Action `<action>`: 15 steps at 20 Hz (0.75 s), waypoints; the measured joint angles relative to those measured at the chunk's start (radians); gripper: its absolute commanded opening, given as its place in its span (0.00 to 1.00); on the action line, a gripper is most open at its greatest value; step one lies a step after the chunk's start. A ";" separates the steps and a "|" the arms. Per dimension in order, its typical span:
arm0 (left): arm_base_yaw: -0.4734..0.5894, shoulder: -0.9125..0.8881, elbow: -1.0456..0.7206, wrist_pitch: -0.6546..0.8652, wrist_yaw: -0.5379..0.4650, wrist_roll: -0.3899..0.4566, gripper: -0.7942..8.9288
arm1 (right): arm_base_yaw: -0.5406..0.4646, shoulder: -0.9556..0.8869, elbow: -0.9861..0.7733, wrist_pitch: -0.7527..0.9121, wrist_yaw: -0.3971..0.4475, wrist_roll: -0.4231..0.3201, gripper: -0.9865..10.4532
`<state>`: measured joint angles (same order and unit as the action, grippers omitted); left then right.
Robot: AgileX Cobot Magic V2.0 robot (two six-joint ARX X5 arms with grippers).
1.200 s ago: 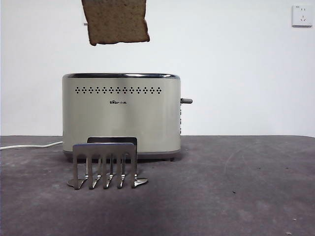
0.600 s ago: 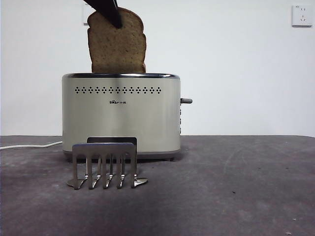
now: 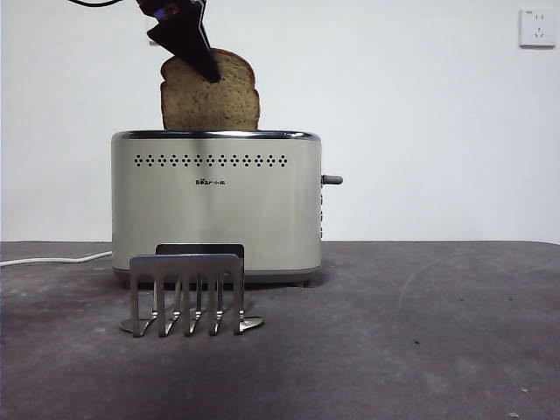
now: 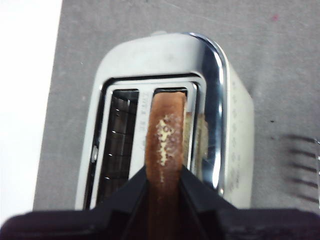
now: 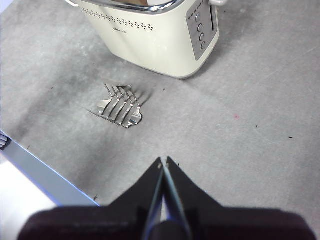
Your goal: Pick up a slice of bread from the rack,put the bread on the toaster,press the button
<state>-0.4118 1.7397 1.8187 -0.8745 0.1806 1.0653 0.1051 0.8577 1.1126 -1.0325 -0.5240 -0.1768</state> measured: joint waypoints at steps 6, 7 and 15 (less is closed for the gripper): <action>0.022 0.043 -0.006 0.071 0.050 -0.061 0.32 | 0.000 0.035 0.000 0.018 0.000 0.000 0.08; 0.022 0.048 -0.011 0.068 0.050 -0.079 0.32 | 0.000 0.043 0.000 0.026 0.000 0.000 0.08; 0.022 0.004 -0.013 0.096 0.013 -0.232 0.32 | 0.000 0.119 0.000 0.155 0.000 0.003 0.08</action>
<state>-0.3901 1.7439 1.8061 -0.7784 0.1932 0.8330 0.1051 0.9764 1.1126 -0.8772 -0.5243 -0.1741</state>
